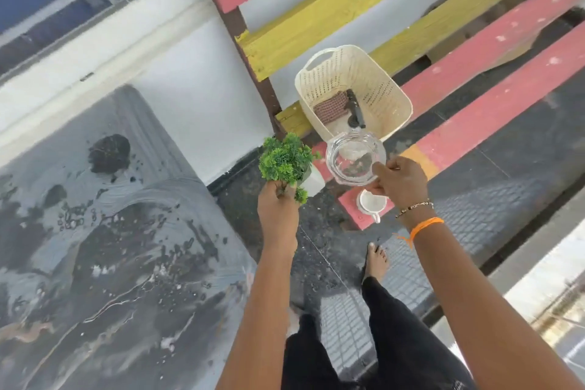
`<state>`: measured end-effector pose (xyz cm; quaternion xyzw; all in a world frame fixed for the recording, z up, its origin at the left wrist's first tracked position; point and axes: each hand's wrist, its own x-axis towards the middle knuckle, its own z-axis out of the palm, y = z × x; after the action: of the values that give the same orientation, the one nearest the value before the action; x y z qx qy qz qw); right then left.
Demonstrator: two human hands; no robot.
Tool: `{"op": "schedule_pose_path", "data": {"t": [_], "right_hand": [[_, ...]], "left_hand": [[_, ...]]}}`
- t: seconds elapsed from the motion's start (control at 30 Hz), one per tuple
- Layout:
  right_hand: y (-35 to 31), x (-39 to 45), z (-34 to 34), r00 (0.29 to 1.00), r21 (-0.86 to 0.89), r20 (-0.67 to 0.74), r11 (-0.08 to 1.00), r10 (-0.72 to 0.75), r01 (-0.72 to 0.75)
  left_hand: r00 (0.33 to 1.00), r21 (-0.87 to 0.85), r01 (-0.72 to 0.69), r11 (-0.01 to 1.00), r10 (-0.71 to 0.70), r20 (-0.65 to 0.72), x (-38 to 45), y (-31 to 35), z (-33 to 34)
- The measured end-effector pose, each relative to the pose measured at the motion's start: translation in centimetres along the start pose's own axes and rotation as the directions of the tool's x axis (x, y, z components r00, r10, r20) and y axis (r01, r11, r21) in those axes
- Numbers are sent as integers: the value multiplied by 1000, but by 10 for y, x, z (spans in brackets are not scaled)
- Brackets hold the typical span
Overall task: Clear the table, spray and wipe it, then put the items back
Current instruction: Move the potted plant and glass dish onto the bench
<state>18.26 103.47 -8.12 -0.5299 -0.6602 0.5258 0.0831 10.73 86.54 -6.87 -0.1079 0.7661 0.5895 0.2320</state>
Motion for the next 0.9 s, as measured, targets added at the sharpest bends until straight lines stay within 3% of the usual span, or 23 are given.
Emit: {"op": "schedule_pose_path", "data": {"t": [0.17,0.4,0.7,0.9], "right_hand": [[50,68,-74,984,23,-95,988,152,-150],[106,147,-124,961,12,-156,973,229,-230],[157,221,-130,900,121,-213,924,380,-362],[176,259,-120,884,112,-204,907,421,-407]], "left_hand": [[991,131,27,991,-44,127,-10,-5,109],[974,399,-83,913,-11,228,-4,-28,222],[978,543,-29,839,-90,191,34,-63,305],[979,518,22,855,-124,161,58,-84,334]]}}
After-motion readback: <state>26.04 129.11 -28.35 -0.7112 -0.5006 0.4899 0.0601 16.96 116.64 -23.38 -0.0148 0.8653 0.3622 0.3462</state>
